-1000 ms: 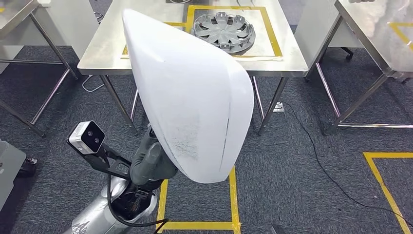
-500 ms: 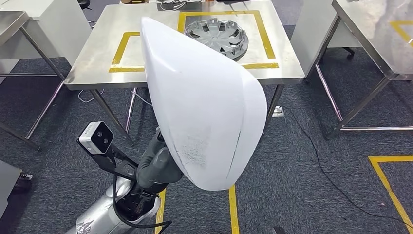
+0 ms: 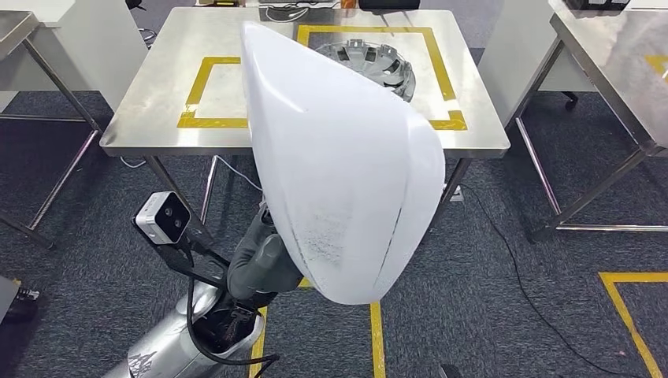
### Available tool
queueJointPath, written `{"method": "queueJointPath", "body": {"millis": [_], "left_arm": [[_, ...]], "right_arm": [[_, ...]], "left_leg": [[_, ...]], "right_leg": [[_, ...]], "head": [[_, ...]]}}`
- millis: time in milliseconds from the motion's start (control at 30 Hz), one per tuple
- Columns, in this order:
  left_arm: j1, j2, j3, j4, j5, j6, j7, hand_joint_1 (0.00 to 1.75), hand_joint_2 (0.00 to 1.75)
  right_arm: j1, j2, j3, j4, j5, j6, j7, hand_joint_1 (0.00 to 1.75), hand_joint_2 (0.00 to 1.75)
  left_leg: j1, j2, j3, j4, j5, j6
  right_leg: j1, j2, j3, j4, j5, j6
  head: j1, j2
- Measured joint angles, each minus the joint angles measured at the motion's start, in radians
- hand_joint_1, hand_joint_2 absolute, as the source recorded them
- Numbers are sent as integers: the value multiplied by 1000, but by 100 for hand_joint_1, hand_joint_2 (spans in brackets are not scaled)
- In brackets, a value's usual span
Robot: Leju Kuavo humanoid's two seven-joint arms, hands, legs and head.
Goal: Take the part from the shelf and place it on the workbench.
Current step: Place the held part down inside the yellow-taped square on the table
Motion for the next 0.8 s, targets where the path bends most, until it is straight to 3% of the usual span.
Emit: {"method": "queueJointPath", "body": {"millis": [33,67,100,133,167,233,267,367,433,467,500,567,633,733,800], "left_arm": [[0,0,0,0,-1,1,0,175,175],[0,0,0,0,-2,1,1,175,175],[1,-1,1,1,-4,2,3,175,175],[1,-2,3,1,-7,3,5,175,175],[2,-3,4,0,-10,4,7,175,175],[2,-7,7,-1,-14,5,10,175,175],[1,-8,8,-2,-15,5,11,175,175],[4,-8,11,-3,-17,6,14,175,175],[8,-8,14,-3,-18,7,16,175,175],[9,-8,15,-3,-18,7,17,175,175],[9,-8,17,-3,-19,7,17,175,175],[9,-8,21,-3,-19,7,18,175,175],[9,-8,24,-4,-19,8,18,175,175],[8,-10,27,-5,-19,8,19,175,175],[7,-13,28,-6,-19,7,19,175,175]], "right_arm": [[0,0,0,-2,1,1,0,0,0],[0,0,0,-4,2,2,0,0,0],[0,0,0,-5,3,3,0,0,0],[0,0,0,-7,4,5,-1,0,0],[-1,1,0,-8,5,6,-1,0,0],[-1,4,0,-10,6,8,-2,0,0],[-2,5,0,-11,6,9,-3,0,0],[-3,5,0,-15,9,11,-4,0,0],[-2,5,1,-16,10,13,-4,0,0],[-2,6,1,-16,11,13,-4,0,0],[-2,6,1,-16,11,13,-4,0,0],[-3,11,1,-17,11,14,-3,0,0],[-6,15,1,-17,11,14,-3,0,0],[-9,16,2,-19,11,15,-2,0,0],[-11,16,2,-21,11,14,-2,0,0]], "left_leg": [[-1,0,11,2,-12,-5],[-3,0,20,5,-24,-10],[-5,0,24,7,-35,-16],[-7,0,27,12,-43,-23],[-8,0,31,16,-49,-28],[-6,5,20,49,-52,-38],[-4,8,-2,89,-56,-44],[8,14,-122,272,-111,-61],[12,16,-178,318,-145,-65],[12,18,-182,292,-133,-63],[11,19,-170,238,-97,-58],[2,20,-130,101,9,-36],[-8,20,-108,24,63,-18],[-9,19,-84,1,60,-6],[-6,18,-59,-8,57,2]], "right_leg": [[-3,-3,20,-78,52,13],[-4,-7,38,-142,96,16],[-3,-10,52,-183,128,10],[-1,-12,58,-202,145,-3],[0,-12,64,-201,145,-20],[-4,-9,80,-202,140,-40],[-5,-8,89,-202,135,-47],[-4,-7,112,-203,114,-58],[-2,-5,132,-202,97,-57],[0,-3,145,-203,87,-56],[2,-2,159,-203,77,-56],[6,0,180,-205,59,-53],[9,1,191,-206,46,-43],[11,0,201,-196,42,-30],[11,-1,164,-124,24,-28]], "head": [[1,0],[1,0],[1,0],[1,0],[0,0],[0,0],[-1,0],[-3,0],[-3,0],[-3,0],[-3,0],[-2,0],[-2,0],[-3,0],[-1,0]]}}
